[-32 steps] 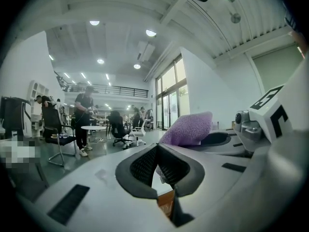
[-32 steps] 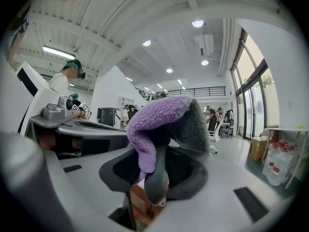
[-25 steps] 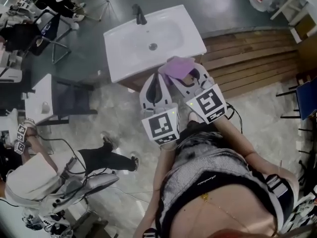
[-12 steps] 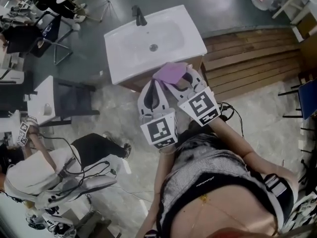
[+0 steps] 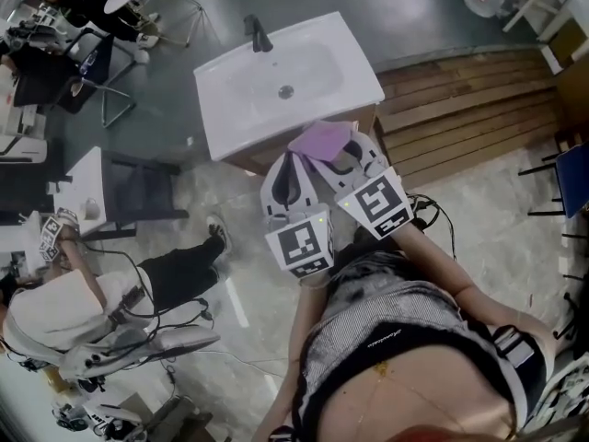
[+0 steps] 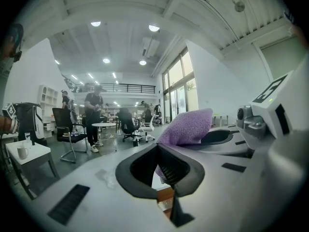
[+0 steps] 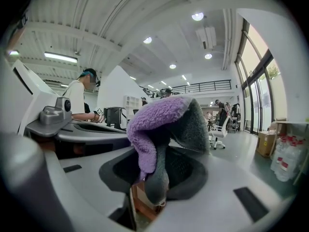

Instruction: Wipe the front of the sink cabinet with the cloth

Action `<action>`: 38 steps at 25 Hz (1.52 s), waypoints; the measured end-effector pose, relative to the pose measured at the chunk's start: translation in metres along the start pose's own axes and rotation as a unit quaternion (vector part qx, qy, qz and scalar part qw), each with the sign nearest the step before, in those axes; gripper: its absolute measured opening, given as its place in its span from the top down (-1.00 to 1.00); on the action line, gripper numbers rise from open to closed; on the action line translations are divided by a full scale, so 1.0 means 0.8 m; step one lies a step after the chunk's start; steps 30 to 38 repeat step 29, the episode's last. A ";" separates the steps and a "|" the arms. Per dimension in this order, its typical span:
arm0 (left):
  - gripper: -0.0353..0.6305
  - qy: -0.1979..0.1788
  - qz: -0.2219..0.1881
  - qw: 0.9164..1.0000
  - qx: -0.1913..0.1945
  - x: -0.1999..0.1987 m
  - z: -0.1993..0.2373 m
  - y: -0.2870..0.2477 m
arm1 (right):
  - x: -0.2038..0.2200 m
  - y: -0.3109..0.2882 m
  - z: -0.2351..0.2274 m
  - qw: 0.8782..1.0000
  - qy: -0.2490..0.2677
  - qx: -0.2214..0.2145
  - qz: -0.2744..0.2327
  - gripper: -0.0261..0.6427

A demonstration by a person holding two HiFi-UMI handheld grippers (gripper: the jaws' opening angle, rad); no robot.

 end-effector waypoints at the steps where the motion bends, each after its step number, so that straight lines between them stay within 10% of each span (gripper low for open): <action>1: 0.89 -0.001 0.001 1.000 0.002 0.001 -0.001 0.000 | 0.001 0.001 0.000 1.000 0.000 0.001 0.001 0.38; 38: 0.89 -0.015 0.001 1.000 0.002 0.001 -0.011 -0.011 | 0.009 0.003 -0.012 1.000 0.002 0.005 0.008 0.38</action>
Point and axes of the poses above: the fingertips, and each gripper's own axes: y backward along the fingers, z to its left, x out of its underside, the point moved 6 cm from there along y, backward along the fingers, and after that the axes turned 14 degrees about y, right-handed, at the moved point
